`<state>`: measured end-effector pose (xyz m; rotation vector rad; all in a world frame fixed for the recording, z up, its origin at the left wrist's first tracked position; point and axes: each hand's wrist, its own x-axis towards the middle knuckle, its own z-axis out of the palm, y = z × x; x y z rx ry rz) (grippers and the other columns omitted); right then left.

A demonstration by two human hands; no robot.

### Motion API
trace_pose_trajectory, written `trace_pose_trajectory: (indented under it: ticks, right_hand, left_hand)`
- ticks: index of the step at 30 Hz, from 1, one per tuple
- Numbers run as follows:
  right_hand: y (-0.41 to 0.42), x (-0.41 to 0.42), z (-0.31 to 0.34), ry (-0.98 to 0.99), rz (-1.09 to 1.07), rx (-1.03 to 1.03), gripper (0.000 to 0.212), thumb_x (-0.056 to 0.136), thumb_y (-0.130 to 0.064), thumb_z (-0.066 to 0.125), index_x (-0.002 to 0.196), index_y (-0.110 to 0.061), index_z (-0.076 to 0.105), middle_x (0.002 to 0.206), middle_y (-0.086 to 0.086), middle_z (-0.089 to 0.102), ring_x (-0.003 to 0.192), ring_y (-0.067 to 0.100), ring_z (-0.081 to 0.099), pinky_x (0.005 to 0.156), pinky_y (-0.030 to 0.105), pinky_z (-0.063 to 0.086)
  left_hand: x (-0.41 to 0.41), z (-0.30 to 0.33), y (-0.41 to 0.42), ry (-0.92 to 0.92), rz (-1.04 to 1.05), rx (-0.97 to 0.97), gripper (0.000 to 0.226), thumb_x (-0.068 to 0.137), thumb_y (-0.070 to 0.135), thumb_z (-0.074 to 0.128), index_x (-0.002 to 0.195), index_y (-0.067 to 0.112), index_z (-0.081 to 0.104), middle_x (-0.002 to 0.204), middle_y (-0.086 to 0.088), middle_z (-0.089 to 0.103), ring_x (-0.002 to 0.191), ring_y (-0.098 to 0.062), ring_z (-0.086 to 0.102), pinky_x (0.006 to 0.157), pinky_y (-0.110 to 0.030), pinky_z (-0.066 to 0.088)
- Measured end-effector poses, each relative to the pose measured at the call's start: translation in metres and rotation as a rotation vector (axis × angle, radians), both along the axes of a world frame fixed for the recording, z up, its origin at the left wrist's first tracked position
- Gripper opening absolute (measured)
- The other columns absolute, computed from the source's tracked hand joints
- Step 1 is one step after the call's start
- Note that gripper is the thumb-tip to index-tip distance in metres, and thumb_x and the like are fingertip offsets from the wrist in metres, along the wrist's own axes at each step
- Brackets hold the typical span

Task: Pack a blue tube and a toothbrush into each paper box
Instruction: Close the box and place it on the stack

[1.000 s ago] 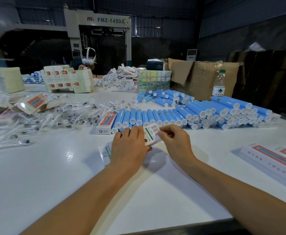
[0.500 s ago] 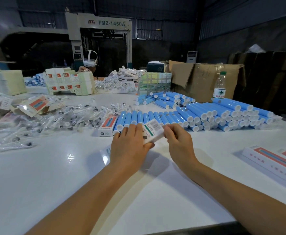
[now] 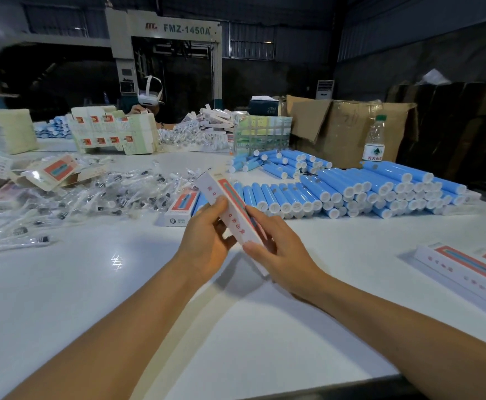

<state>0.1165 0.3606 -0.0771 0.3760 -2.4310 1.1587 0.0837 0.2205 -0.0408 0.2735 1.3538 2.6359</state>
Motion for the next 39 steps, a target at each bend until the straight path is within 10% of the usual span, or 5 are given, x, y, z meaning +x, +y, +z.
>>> trace_pose_trajectory:
  ticks: [8, 18, 27, 33, 39]
  right_hand:
    - [0.038, 0.012, 0.038, -0.029, -0.257, 0.364, 0.052, 0.091, -0.04, 0.056, 0.141, -0.038, 0.04, 0.107, -0.004, 0.036, 0.099, 0.015, 0.041, 0.085, 0.026, 0.038]
    - [0.171, 0.132, 0.016, -0.204, -0.642, 0.746, 0.051, 0.093, -0.045, 0.044, 0.142, -0.037, 0.031, 0.117, 0.0, 0.036, 0.107, 0.019, 0.029, 0.094, 0.038, 0.03]
    - [0.225, 0.161, 0.001, -0.24, -0.771, 0.717, 0.049, 0.094, -0.048, 0.042, 0.141, -0.037, 0.034, 0.124, -0.004, 0.038, 0.113, 0.017, 0.031, 0.101, 0.037, 0.03]
    - [0.197, 0.144, 0.039, -0.171, -0.771, 0.798, 0.043, 0.095, -0.05, 0.043, 0.133, -0.032, 0.05, 0.138, -0.003, 0.037, 0.124, 0.019, 0.034, 0.104, 0.037, 0.03]
    - [0.105, 0.068, 0.059, 0.1, -0.48, 0.469, 0.021, 0.093, -0.028, 0.051, 0.083, -0.015, 0.064, 0.086, -0.004, 0.058, 0.08, 0.014, 0.05, 0.07, 0.031, 0.041]
  left_hand:
    - [-0.039, -0.037, -0.011, 0.103, 0.216, -0.572, 0.018, 0.089, 0.006, 0.058, 0.106, 0.011, 0.064, 0.088, -0.007, 0.066, 0.075, -0.024, 0.059, 0.067, -0.032, 0.045]
    - [-0.076, -0.058, -0.01, 0.077, 0.041, -0.75, 0.022, 0.095, -0.003, 0.043, 0.112, 0.004, 0.055, 0.091, -0.016, 0.054, 0.057, -0.011, 0.056, 0.04, -0.005, 0.04]
    - [-0.082, -0.064, -0.012, 0.099, -0.026, -0.871, 0.034, 0.099, 0.002, 0.037, 0.132, -0.004, 0.043, 0.119, -0.017, 0.049, 0.082, -0.018, 0.049, 0.061, -0.012, 0.047]
    - [-0.05, -0.044, -0.009, 0.091, 0.089, -0.81, 0.014, 0.092, -0.002, 0.051, 0.097, 0.004, 0.063, 0.09, -0.012, 0.063, 0.075, -0.022, 0.056, 0.071, -0.024, 0.047]
    - [-0.02, -0.033, -0.006, 0.181, 0.156, -0.82, 0.015, 0.087, 0.002, 0.061, 0.085, 0.013, 0.07, 0.084, -0.004, 0.069, 0.076, -0.021, 0.06, 0.079, -0.03, 0.047]
